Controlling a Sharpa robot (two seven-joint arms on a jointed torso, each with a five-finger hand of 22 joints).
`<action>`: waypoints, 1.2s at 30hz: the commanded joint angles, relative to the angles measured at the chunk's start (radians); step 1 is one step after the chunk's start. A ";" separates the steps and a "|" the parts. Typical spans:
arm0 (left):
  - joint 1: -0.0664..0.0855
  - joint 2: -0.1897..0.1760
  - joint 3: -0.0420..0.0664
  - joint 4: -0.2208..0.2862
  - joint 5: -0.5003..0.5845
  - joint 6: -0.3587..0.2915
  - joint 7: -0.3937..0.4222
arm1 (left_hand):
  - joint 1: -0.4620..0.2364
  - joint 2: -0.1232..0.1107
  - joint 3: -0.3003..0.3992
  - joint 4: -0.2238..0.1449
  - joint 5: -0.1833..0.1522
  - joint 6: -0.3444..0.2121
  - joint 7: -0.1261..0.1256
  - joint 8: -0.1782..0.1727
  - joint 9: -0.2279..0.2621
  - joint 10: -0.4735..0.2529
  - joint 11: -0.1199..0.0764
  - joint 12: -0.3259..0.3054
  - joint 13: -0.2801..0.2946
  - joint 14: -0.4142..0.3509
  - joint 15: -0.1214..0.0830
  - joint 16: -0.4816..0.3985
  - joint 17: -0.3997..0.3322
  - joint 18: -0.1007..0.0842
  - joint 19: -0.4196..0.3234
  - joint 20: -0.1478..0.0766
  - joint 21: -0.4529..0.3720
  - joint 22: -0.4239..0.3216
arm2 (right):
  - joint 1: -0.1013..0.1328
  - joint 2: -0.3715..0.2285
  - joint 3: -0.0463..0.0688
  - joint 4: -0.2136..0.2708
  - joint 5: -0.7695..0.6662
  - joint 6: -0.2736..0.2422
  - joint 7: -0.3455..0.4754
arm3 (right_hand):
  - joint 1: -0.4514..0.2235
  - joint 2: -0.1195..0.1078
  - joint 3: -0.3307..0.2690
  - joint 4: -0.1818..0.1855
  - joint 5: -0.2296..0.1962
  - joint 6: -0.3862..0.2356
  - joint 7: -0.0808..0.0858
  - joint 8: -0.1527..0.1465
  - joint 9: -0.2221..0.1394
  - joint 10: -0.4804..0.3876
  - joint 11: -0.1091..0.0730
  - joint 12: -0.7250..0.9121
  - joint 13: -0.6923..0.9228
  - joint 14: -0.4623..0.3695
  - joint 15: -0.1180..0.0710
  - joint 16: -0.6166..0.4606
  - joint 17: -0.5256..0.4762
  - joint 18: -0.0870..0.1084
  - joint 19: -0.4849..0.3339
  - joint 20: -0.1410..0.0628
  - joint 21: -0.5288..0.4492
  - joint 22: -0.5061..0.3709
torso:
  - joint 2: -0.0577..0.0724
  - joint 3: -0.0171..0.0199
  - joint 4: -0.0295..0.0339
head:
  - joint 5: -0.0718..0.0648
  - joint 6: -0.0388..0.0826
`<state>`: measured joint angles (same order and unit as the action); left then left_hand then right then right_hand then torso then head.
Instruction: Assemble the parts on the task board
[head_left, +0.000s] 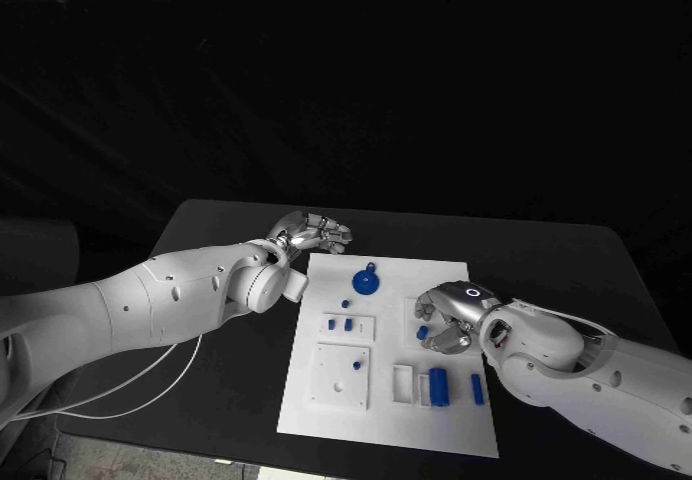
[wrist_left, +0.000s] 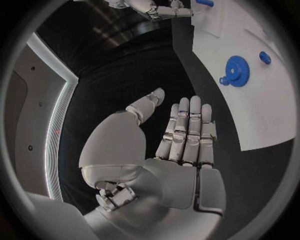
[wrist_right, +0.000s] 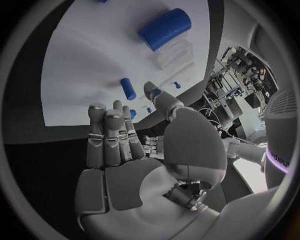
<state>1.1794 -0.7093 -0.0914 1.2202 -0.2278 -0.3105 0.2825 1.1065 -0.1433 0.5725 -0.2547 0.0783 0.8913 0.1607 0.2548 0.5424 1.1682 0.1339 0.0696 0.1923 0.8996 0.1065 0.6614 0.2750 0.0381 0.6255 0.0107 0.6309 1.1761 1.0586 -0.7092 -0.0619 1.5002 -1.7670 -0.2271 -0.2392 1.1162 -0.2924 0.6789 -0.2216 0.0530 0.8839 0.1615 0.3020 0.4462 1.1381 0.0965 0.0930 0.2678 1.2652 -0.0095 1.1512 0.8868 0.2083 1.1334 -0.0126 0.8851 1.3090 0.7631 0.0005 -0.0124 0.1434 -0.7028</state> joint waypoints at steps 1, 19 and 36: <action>0.001 0.001 0.001 0.001 0.005 0.013 0.008 | -0.001 0.011 -0.005 -0.001 -0.001 -0.006 0.001 0.004 -0.001 -0.008 -0.001 0.000 -0.001 0.002 0.003 -0.005 0.001 -0.003 -0.006 -0.002 -0.005 0.002 | -0.003 0.004 -0.002 0.002 -0.037 0.021 -0.001 | 0.021 0.002 0.034 0.021 -0.004 0.021 0.002 0.012 0.006 0.037 -0.007 0.017 0.010 0.005 -0.014 0.004 -0.002 0.054 0.010 -0.006 -0.001 0.016 | 0.000 -0.0006 -0.0007 | 0.000 -0.002; 0.001 -0.002 0.001 0.002 0.005 0.012 0.007 | 0.000 0.012 -0.004 0.000 -0.001 -0.006 0.001 0.004 -0.001 -0.008 -0.001 0.000 -0.002 0.003 0.003 -0.007 0.003 -0.003 -0.006 -0.002 -0.005 0.002 | -0.013 0.024 -0.015 -0.023 -0.069 0.020 -0.006 | 0.064 0.057 0.127 0.052 -0.004 0.098 -0.033 0.056 0.026 0.119 -0.043 0.063 0.044 0.015 -0.049 0.010 -0.002 0.054 0.020 -0.010 0.013 0.020 | 0.000 0.0000 -0.0011 | 0.001 -0.008; 0.001 -0.003 0.001 0.002 0.005 0.013 0.006 | 0.000 0.012 -0.004 -0.001 -0.001 -0.007 0.001 0.004 -0.002 -0.008 -0.001 0.000 -0.002 0.003 0.003 -0.008 0.004 -0.003 -0.006 -0.002 -0.006 0.003 | -0.019 0.039 -0.022 -0.041 -0.082 -0.011 -0.002 | 0.061 0.062 0.169 0.054 -0.004 0.123 -0.043 0.067 0.033 0.139 -0.052 0.077 0.063 0.017 -0.058 0.008 -0.004 0.054 0.021 -0.009 0.019 0.019 | -0.001 -0.0005 -0.0014 | 0.001 -0.012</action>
<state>1.1794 -0.7136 -0.0914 1.2203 -0.2276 -0.3094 0.2817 1.1065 -0.1433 0.5725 -0.2547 0.0783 0.8913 0.1607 0.2548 0.5426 1.1682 0.1339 0.0696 0.1915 0.8997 0.1065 0.6575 0.2778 0.0380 0.6255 0.0107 0.6309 1.1775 1.0434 -0.6719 -0.0814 1.4568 -1.8360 -0.2352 -0.2496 1.1826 -0.2399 0.8410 -0.1679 0.0532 1.0018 0.1176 0.3656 0.4767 1.2552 0.0464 0.1652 0.3278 1.2853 -0.0598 1.1569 0.8844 0.2071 1.1579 -0.0192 0.9010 1.3090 0.7628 0.0004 -0.0135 0.1447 -0.7138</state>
